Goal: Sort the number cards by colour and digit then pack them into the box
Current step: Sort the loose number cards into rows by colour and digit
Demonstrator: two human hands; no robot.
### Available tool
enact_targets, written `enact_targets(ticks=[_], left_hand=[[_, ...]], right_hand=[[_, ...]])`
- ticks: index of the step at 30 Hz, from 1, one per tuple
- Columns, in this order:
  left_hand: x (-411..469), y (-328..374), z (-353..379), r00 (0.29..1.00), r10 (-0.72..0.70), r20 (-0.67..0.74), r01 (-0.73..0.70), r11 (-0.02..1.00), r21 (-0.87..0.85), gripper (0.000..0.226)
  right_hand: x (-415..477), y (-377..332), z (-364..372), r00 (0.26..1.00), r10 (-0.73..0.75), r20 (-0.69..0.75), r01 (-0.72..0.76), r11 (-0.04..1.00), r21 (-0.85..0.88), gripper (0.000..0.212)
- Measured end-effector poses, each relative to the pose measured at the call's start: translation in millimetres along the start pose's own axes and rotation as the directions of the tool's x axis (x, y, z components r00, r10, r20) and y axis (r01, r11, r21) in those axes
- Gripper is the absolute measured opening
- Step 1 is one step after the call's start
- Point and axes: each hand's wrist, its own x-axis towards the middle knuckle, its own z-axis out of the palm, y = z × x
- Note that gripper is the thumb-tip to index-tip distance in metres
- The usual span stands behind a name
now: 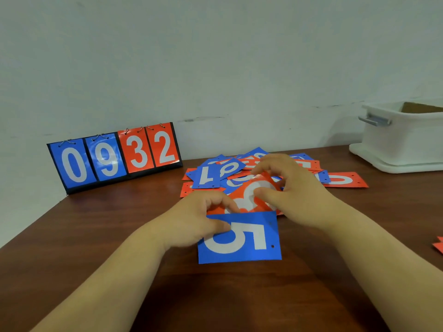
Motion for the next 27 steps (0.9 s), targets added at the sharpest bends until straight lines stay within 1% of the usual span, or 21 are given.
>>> enact_targets(ticks=[2, 3, 4, 6, 8, 10, 11, 13, 15, 17, 19, 20, 23, 25, 27], left_hand=[[0, 0, 1, 0.999, 0.01, 0.032, -0.01, 1.0, -0.001, 0.029], [0, 0, 2, 0.999, 0.023, 0.035, -0.023, 1.0, 0.003, 0.03], [0, -1, 2, 0.999, 0.039, 0.022, -0.039, 0.999, 0.017, 0.032], [2, -3, 1, 0.994, 0.081, -0.073, -0.073, 0.992, 0.105, 0.038], [7, -9, -2, 0.971, 0.093, -0.222, -0.057, 0.985, 0.162, 0.04], [11, -15, -5, 0.935, 0.056, -0.351, -0.027, 0.996, 0.088, 0.038], [12, -18, -6, 0.91, 0.031, -0.413, -0.017, 0.999, 0.038, 0.036], [13, -20, -8, 0.851, -0.03, -0.525, -0.005, 0.998, -0.065, 0.033], [14, -23, -10, 0.794, -0.088, -0.601, 0.008, 0.991, -0.134, 0.032], [15, -25, -11, 0.744, -0.142, -0.653, 0.026, 0.983, -0.184, 0.033], [15, -25, -12, 0.707, -0.175, -0.685, 0.037, 0.977, -0.212, 0.033], [14, -24, -13, 0.697, -0.191, -0.691, 0.042, 0.973, -0.227, 0.031], [4, -21, -21, 0.689, -0.259, -0.677, 0.028, 0.943, -0.333, 0.024], [-14, -22, -31, 0.687, -0.285, -0.669, 0.043, 0.934, -0.354, 0.021], [-41, -31, -38, 0.687, -0.292, -0.665, 0.059, 0.935, -0.35, 0.022]], right_hand=[[-1, 0, -2, 0.994, 0.047, 0.104, -0.048, 0.999, 0.004, 0.025], [-1, 1, -1, 0.989, 0.078, 0.127, -0.08, 0.997, 0.012, 0.025], [0, 2, -1, 0.987, 0.112, 0.119, -0.115, 0.993, 0.024, 0.026], [2, 4, -1, 0.988, 0.153, 0.03, -0.154, 0.988, 0.019, 0.026], [5, 8, -3, 0.976, 0.193, -0.103, -0.193, 0.981, 0.014, 0.028], [8, 14, -6, 0.94, 0.272, -0.204, -0.264, 0.962, 0.065, 0.03], [9, 17, -7, 0.924, 0.317, -0.214, -0.308, 0.948, 0.077, 0.03], [11, 23, -7, 0.912, 0.378, -0.158, -0.379, 0.925, 0.021, 0.031], [10, 24, -6, 0.904, 0.419, -0.083, -0.421, 0.907, -0.015, 0.031], [7, 18, -4, 0.901, 0.432, -0.02, -0.433, 0.901, -0.011, 0.03], [4, 9, 1, 0.898, 0.433, 0.077, -0.432, 0.901, -0.035, 0.028], [1, 3, 5, 0.889, 0.441, 0.125, -0.442, 0.897, -0.022, 0.026], [-7, -20, 17, 0.832, 0.48, 0.28, -0.524, 0.844, 0.111, 0.019], [-14, -38, 28, 0.8, 0.461, 0.383, -0.521, 0.851, 0.066, 0.012], [-25, -55, 43, 0.811, 0.401, 0.427, -0.446, 0.895, 0.007, 0.012]])
